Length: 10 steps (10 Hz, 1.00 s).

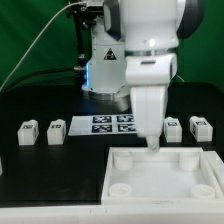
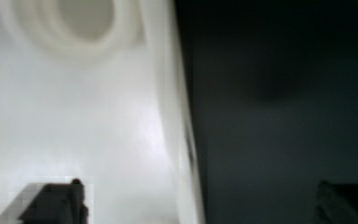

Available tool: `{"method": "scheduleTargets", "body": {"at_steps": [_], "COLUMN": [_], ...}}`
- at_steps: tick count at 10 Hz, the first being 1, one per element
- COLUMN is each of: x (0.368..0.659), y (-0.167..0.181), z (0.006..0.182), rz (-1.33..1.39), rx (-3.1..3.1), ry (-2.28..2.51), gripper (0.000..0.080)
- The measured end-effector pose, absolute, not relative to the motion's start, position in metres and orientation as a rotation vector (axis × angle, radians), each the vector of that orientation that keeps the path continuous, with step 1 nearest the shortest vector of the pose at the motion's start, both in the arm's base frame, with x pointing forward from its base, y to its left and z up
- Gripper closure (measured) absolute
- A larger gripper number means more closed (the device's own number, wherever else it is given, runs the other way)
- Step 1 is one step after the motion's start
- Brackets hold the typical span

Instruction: Assemble one leg

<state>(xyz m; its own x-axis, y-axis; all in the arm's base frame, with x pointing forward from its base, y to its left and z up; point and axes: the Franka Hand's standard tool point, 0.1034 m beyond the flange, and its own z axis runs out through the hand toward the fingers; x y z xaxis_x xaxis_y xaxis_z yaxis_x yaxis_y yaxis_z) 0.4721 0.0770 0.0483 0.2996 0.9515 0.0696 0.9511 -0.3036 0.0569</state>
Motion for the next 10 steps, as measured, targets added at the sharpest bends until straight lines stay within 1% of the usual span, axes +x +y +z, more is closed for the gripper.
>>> {"method": "scheduleTargets", "body": {"at_steps": [1, 2, 4, 5, 8, 9, 10], "x": [0.467, 0.464, 0.461, 0.46, 0.459, 0.455, 0.442], "y": [0.093, 0.111, 0.149, 0.158, 0.161, 0.16, 0.158], "z": [0.06, 0.067, 0.076, 0.078, 0.077, 0.072, 0.06], "rz": [0.134, 0.141, 0.165, 0.165, 0.143, 0.121, 0.044], "rx": [2.693, 2.822, 3.049, 3.109, 3.224, 3.251, 3.265], "ry": [1.626, 1.42, 0.955, 0.79, 0.326, 0.148, 0.0], "gripper": [0.0151, 0.0151, 0.0151, 0.0151, 0.0151, 0.0151, 0.0151]}}
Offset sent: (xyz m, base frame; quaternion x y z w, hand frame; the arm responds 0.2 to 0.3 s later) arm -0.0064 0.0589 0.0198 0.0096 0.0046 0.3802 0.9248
